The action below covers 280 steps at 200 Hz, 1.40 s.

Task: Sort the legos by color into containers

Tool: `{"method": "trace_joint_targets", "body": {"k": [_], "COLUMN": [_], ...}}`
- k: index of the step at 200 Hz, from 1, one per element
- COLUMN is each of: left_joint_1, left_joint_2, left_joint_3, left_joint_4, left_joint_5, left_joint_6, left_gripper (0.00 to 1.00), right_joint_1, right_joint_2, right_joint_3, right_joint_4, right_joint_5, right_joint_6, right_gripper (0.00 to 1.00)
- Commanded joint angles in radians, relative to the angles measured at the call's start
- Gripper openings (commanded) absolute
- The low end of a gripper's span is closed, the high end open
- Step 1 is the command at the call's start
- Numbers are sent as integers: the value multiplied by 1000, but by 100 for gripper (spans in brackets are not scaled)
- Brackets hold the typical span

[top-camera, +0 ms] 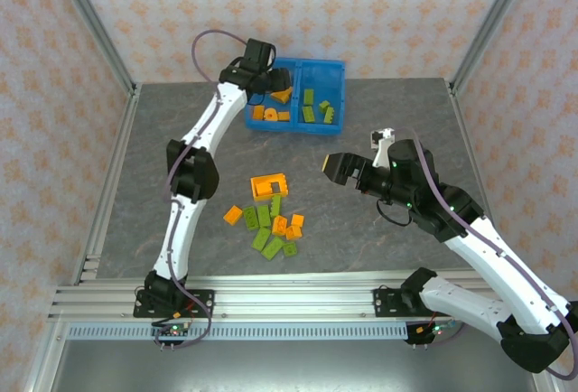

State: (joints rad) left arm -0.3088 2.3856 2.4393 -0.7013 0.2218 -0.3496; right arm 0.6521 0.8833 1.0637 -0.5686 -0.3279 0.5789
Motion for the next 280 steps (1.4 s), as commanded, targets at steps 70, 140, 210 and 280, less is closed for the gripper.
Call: {"method": "trace_joint_targets", "body": {"k": [70,140,210,280], "left_joint_1": [-134,-163,-168,-166], "left_joint_2": [-1038,-1021,-838,-701], "left_joint_3": [-1204,-1471,-1489,-1486], "left_joint_4": [-201,-270,-134,-30], "left_joint_5": [-354,-168,-106,-130], "left_joint_6": [101,-20,-7,-9], "left_gripper": [51,61,68,63], "right_joint_1": [5,4,5,5], "right_joint_2": [32,108,57,49], "right_joint_3": [-14,33,4,24], "right_joint_4": [55,51,51,17], "right_joint_5": [-19,-69,-35,-19], "right_joint_6": [-36,-57,-29,-27], "right_gripper": [99,99,99,99]}}
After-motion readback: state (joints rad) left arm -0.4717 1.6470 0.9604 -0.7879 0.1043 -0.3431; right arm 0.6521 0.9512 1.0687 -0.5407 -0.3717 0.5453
